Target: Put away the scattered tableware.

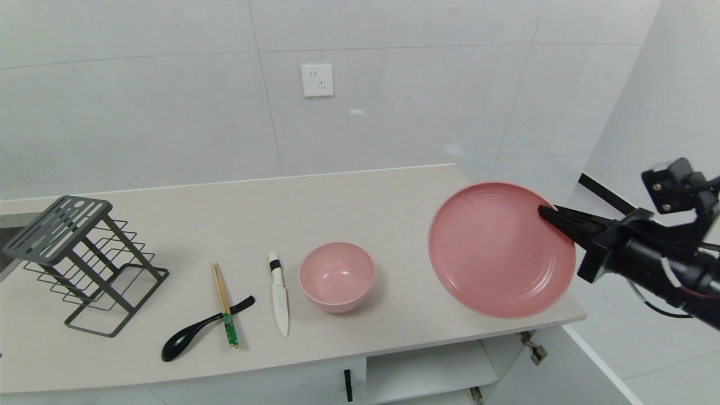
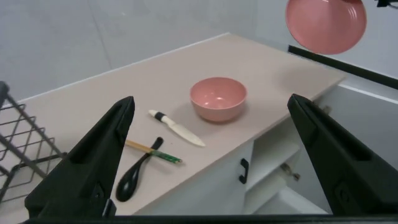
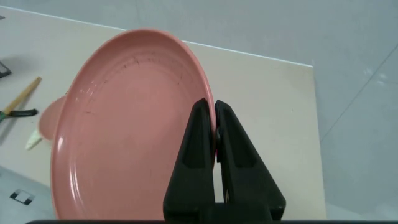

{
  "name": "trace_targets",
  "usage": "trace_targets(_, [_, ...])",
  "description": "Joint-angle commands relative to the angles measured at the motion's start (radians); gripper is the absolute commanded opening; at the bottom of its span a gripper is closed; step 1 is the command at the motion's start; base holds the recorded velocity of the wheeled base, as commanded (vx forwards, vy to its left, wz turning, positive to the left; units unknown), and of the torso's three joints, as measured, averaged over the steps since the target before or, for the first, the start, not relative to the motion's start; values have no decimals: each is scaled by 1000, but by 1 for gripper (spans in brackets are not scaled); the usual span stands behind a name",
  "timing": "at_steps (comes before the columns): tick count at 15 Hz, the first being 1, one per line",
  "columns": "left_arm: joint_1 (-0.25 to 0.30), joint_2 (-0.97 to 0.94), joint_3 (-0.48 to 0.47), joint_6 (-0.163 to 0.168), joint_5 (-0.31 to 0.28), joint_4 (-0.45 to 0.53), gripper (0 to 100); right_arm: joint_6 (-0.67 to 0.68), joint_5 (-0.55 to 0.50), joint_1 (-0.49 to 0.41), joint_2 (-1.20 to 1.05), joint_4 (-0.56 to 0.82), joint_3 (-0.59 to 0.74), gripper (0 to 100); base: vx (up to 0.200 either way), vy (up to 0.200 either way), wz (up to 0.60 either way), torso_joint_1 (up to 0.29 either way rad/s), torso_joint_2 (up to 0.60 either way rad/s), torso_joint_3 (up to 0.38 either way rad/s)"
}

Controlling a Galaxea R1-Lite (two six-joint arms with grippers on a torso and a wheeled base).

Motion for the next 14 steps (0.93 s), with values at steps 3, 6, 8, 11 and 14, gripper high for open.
trace_targets(3, [-10,325,-113,47,-60,-13,100,8,68,-98,-175,-87,93,0,0,0,0,0,0,0])
trace_targets(6, [-119,457,-105,37,-59,-62,100,5,128,-181,-103,-212,126,0,0,0,0,0,0,0])
trace_targets(8, [-136,526,-82,36,-57,-145,100,2,148,-175,-92,-231,155,0,0,0,0,0,0,0])
trace_targets(11, [-138,653,-84,27,-59,-225,100,2,151,-150,-94,-232,147,0,0,0,0,0,0,0])
trace_targets(14, [-141,918,-84,28,-60,-470,100,-1,152,-150,-98,-235,150,0,0,0,0,0,0,0])
